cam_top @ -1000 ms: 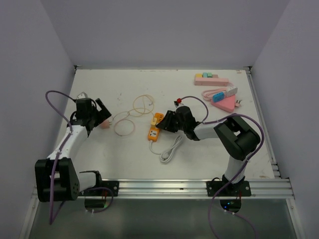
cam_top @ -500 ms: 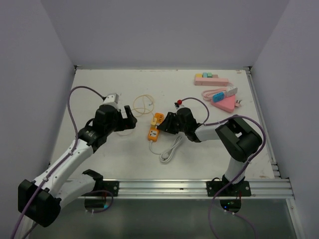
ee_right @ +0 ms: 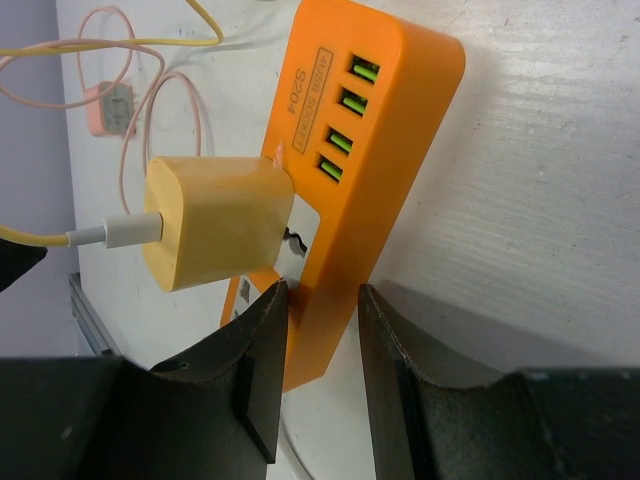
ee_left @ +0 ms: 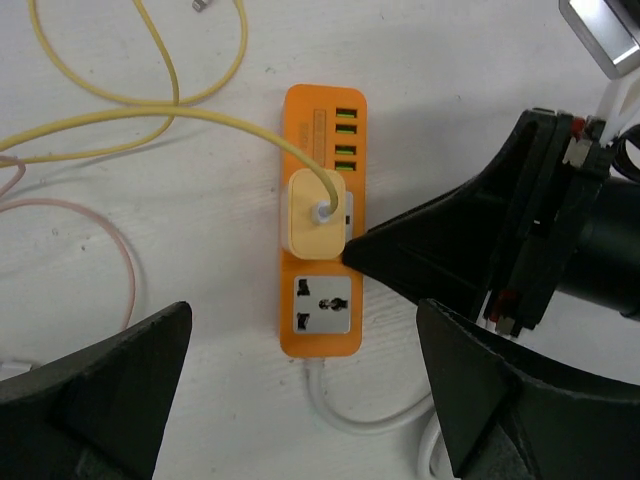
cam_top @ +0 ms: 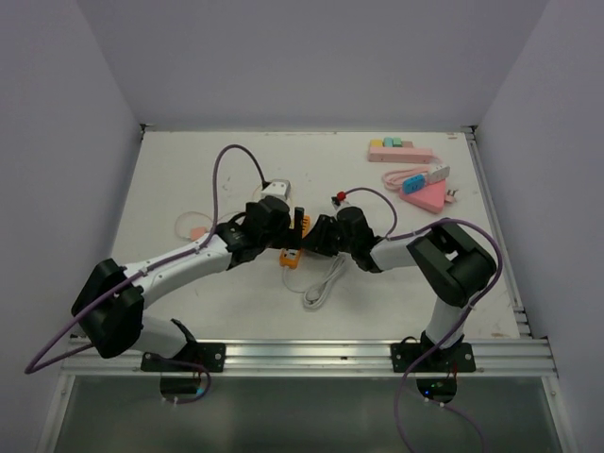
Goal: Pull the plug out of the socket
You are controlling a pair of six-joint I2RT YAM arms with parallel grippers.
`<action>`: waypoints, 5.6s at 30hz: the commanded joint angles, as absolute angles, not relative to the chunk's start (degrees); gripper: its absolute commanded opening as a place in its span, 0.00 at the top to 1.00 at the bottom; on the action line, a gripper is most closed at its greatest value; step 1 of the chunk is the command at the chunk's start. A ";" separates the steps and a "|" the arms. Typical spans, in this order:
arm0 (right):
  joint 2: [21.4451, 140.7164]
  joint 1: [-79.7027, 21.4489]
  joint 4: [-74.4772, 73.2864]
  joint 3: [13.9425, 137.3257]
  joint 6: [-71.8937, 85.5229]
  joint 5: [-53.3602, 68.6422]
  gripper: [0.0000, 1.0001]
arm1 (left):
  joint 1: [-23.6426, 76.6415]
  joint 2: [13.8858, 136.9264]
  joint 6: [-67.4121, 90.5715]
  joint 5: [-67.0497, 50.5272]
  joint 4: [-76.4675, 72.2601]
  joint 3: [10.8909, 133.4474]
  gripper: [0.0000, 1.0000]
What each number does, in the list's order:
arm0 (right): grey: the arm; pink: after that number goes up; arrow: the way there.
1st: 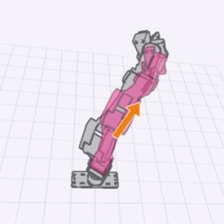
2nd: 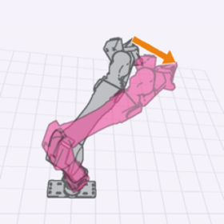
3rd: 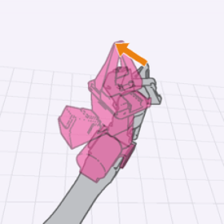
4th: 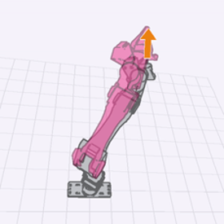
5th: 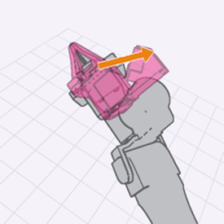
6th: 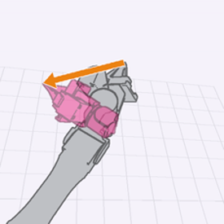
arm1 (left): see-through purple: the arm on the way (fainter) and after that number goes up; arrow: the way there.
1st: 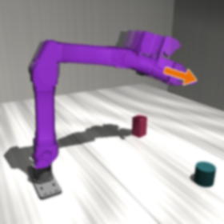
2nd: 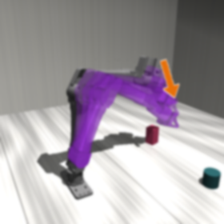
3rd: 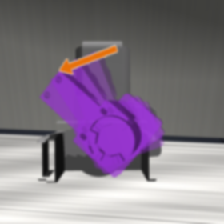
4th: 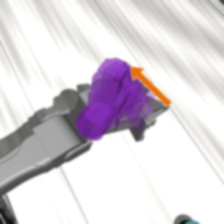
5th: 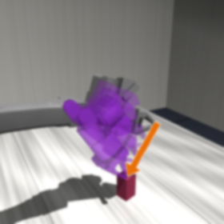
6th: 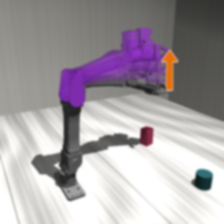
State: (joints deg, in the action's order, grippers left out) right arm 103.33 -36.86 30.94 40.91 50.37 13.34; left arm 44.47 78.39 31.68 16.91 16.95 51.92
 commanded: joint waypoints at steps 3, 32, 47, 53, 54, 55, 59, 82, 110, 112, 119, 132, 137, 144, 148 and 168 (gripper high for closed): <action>106.61 -37.35 26.01 37.44 50.45 15.47 0.64 | 45.18 85.32 29.88 23.37 12.13 57.48 0.06; 110.30 -37.27 20.92 39.46 48.70 13.28 0.66 | 44.83 91.77 32.78 25.58 14.59 62.58 1.00; 112.85 -37.35 9.76 43.15 47.63 6.86 0.67 | 37.80 81.40 34.54 21.63 16.35 64.51 1.00; 114.17 -37.27 7.47 44.38 48.16 5.80 0.67 | 36.56 79.01 34.63 19.61 16.09 63.64 1.00; 114.34 -37.27 7.38 44.47 48.34 5.80 0.67 | 36.56 79.10 34.63 18.99 15.65 62.68 1.00; 114.35 -37.35 7.47 44.47 48.34 5.97 0.67 | 36.56 79.28 34.89 18.46 14.95 62.14 1.00; 113.21 -37.44 11.06 42.98 48.25 8.16 0.67 | 36.56 82.34 35.16 15.04 10.91 59.51 1.00; 111.00 -35.86 28.39 40.34 52.64 16.00 0.54 | 40.25 86.58 34.45 12.83 8.18 54.85 1.00; 112.76 -33.31 46.93 40.16 53.44 27.68 0.44 | 40.69 79.98 35.68 8.97 0.97 48.25 1.00; 113.03 -33.31 47.37 40.25 53.70 28.04 0.51 | 40.78 79.72 35.60 8.96 -0.97 48.16 1.00; 113.64 -33.31 49.31 39.29 53.79 28.83 0.91 | 40.87 77.61 35.68 10.11 -2.11 46.76 1.00; 112.24 -32.78 37.98 38.06 50.98 22.15 1.00 | 40.87 68.83 36.30 13.27 -11.60 39.91 1.00; 111.18 -32.78 35.69 37.88 49.92 20.74 1.00 | 40.69 67.94 35.42 17.13 -8.63 41.04 1.00; 109.16 -32.17 34.10 36.56 48.52 19.95 1.00 | 31.93 66.89 35.86 17.23 -1.59 41.22 1.00; 107.23 -31.82 30.33 36.39 46.32 17.85 1.00 | 27.08 67.41 33.32 19.77 3.33 44.37 1.00; 96.34 -31.73 18.20 37.26 39.82 16.08 0.70 | 0.97 93.42 34.19 4.40 7.03 60.46 0.96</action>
